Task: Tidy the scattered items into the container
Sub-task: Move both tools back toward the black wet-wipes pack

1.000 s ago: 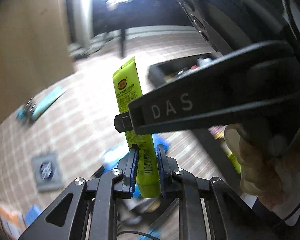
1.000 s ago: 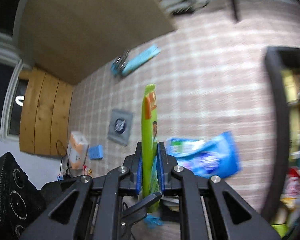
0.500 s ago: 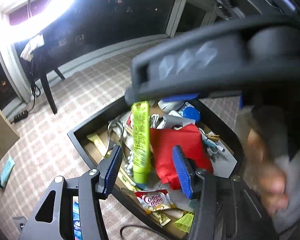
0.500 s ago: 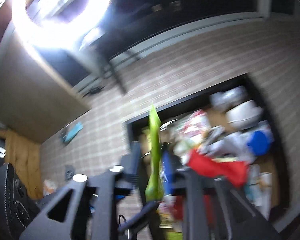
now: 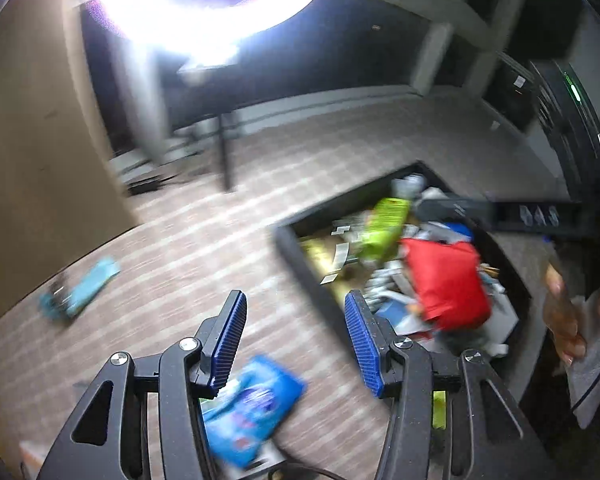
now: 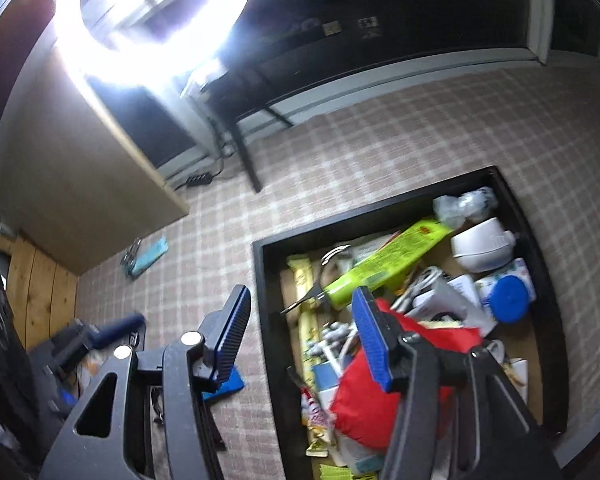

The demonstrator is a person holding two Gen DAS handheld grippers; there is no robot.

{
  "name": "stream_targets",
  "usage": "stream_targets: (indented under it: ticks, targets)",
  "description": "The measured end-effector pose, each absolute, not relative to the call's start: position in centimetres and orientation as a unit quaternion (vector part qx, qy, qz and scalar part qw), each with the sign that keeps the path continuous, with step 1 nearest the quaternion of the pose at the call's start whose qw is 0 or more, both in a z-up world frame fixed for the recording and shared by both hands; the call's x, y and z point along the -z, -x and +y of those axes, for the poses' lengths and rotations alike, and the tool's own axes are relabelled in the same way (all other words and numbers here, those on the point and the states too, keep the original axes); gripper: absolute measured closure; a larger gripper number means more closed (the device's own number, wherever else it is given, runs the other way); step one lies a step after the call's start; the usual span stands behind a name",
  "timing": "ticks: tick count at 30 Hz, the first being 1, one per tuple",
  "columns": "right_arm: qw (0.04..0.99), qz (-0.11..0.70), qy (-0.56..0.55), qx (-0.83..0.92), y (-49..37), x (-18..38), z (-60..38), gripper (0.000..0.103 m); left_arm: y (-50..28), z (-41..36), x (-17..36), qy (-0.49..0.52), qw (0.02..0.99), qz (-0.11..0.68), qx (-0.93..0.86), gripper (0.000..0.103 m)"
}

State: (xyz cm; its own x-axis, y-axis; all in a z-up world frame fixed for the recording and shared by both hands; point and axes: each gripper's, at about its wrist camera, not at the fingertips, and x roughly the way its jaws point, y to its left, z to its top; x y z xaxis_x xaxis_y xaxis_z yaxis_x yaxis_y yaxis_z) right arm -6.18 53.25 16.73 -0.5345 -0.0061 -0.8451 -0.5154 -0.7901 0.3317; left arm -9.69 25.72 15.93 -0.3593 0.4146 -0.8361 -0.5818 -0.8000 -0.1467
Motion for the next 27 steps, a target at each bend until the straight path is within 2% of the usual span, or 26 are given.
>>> stream_targets:
  ticks: [6,13,19,27]
  targets:
    - [0.101,0.221,0.489,-0.838,8.0,-14.9,48.2,0.05,10.0,16.5,-14.1,0.503,0.223,0.065,-0.832,0.051]
    - [0.029,0.178,0.537,-0.824,9.0,-11.8,41.9,0.048,6.5,8.6,-10.2,0.541,0.155,0.061,-0.824,0.051]
    - [-0.004,0.166,0.565,-0.808,8.4,-8.7,37.8,0.048,4.2,6.8,-5.3,0.586,0.137,0.043,-0.797,0.052]
    - [-0.033,0.133,0.599,-0.789,6.9,-4.7,32.6,0.048,3.4,9.2,-1.7,0.602,0.143,0.052,-0.784,0.053]
